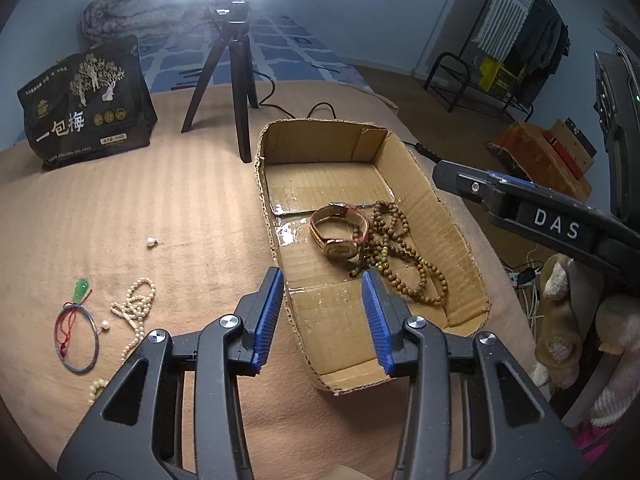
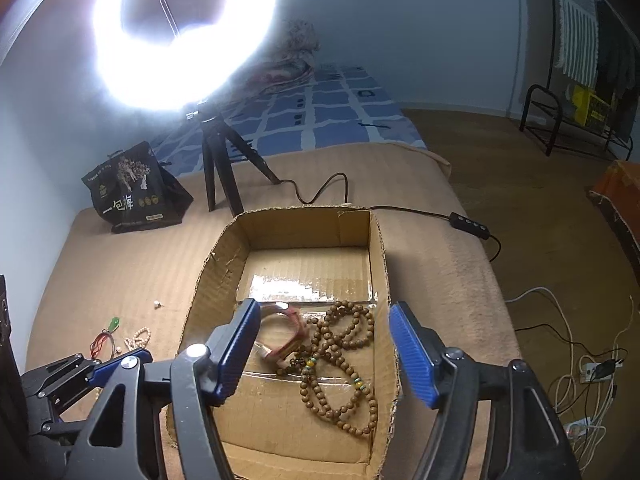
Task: Organize jewelry
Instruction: 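Move the left tool to the metal bangle while the right tool moves to the pearl necklace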
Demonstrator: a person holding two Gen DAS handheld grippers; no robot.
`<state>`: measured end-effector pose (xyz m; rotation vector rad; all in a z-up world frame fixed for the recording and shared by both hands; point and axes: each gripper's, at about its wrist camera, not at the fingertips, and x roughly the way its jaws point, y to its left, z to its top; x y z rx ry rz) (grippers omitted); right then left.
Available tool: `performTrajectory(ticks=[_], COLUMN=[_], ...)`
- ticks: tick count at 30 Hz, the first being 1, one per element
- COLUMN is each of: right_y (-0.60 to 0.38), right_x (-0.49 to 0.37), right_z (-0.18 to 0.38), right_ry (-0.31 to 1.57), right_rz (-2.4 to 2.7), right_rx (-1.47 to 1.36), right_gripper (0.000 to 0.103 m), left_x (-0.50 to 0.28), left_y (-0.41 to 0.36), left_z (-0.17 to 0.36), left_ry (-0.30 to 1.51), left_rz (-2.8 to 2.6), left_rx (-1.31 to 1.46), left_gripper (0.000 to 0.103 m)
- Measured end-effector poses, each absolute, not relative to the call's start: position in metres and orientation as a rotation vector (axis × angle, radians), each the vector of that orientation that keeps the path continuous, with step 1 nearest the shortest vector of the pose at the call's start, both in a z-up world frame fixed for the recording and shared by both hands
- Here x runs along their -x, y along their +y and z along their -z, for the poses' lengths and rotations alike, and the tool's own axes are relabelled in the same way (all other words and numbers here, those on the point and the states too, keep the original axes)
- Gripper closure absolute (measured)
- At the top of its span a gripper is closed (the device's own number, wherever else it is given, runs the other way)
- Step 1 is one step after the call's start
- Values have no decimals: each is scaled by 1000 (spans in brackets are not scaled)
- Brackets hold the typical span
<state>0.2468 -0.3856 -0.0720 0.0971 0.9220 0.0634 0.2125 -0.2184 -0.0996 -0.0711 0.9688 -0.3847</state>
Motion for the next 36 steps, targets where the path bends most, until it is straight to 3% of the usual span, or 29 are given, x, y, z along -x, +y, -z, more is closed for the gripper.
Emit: performTrajectory(ticks=[11, 36], right_y=[-376, -289], right_x=[-240, -220], right_z=[64, 50], right_ry=[904, 899], right_rz=[-62, -202], right_rx=[-100, -51], right_gripper=[21, 21], left_x=[-204, -187], left_y=[-195, -43], left_z=[91, 78], left_ry=[949, 947], left_rz=[389, 237], left_rx=[90, 97], left_gripper=[62, 62])
